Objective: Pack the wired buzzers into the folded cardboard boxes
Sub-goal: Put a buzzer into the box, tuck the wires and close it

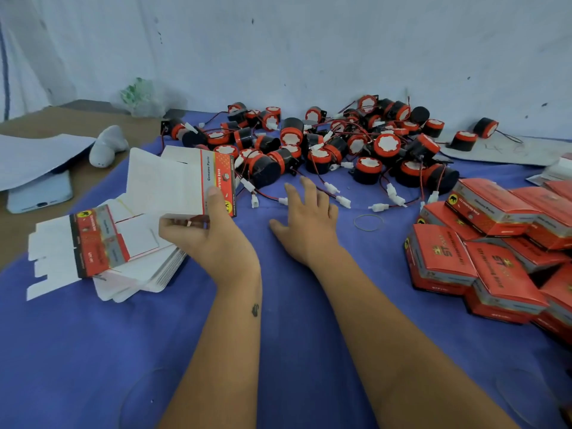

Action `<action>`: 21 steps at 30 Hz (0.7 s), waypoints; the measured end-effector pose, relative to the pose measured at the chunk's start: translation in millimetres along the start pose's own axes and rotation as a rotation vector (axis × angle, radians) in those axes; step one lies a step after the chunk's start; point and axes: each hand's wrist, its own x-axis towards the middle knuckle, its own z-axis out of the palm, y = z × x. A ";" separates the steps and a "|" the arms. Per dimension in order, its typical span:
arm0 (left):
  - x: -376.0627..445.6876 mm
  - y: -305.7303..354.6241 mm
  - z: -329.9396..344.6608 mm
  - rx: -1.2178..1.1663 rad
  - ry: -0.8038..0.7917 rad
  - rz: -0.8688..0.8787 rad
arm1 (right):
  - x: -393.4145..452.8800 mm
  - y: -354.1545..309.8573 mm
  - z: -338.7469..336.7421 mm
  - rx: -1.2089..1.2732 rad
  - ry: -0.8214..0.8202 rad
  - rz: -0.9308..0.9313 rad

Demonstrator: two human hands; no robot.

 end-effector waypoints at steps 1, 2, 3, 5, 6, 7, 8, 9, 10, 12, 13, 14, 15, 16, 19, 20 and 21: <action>1.5 -2.7 -1.4 -0.050 -0.010 0.022 | 1.3 0.7 -0.5 0.006 -0.072 0.011; 2.4 -4.6 -1.3 -0.057 -0.021 0.045 | 3.1 1.2 -0.2 -0.004 -0.129 0.014; 1.2 -1.8 -0.9 -0.037 -0.026 0.050 | 5.0 1.5 0.4 -0.019 -0.151 0.013; 1.8 -0.6 -1.1 -0.039 -0.029 0.058 | 6.2 1.1 0.3 -0.022 -0.082 0.015; 2.3 -0.1 -0.9 -0.044 -0.028 0.045 | 5.5 0.8 -0.9 -0.015 -0.018 0.020; 3.2 -0.9 -1.0 -0.044 -0.040 0.036 | 3.4 0.9 -1.9 -0.017 0.033 0.022; 2.7 0.7 -0.4 -0.040 -0.036 0.035 | 0.7 1.3 -3.1 -0.028 0.063 0.013; 3.7 -0.1 -0.5 -0.042 -0.038 0.039 | -3.2 2.0 -4.6 -0.024 0.074 -0.001; 4.2 -0.4 -0.2 -0.047 -0.034 0.033 | -7.9 3.3 -6.3 0.026 0.079 -0.015; 4.8 -1.1 0.6 -0.055 -0.032 0.015 | -21.5 6.0 -11.0 0.348 0.107 -0.002; 4.8 -2.2 0.9 -0.049 -0.035 0.017 | -31.7 6.6 -15.0 0.577 0.142 0.037; 4.4 -3.2 1.0 -0.035 -0.049 0.017 | -42.4 7.8 -19.8 0.776 0.232 0.091; 3.7 -5.6 1.3 -0.033 -0.065 0.019 | -53.2 9.5 -25.0 0.907 0.372 0.130; 2.4 -6.7 1.5 -0.020 -0.080 0.017 | -64.1 12.2 -30.0 0.984 0.524 0.142; -2.4 -8.2 1.7 0.018 -0.126 0.015 | -85.8 21.6 -46.3 1.102 0.806 0.095; -4.1 -8.0 2.2 0.035 -0.148 0.018 | -89.0 23.2 -52.2 1.107 0.834 0.089; -5.8 -8.1 2.6 0.050 -0.174 0.025 | -90.6 24.6 -57.2 1.068 0.839 0.093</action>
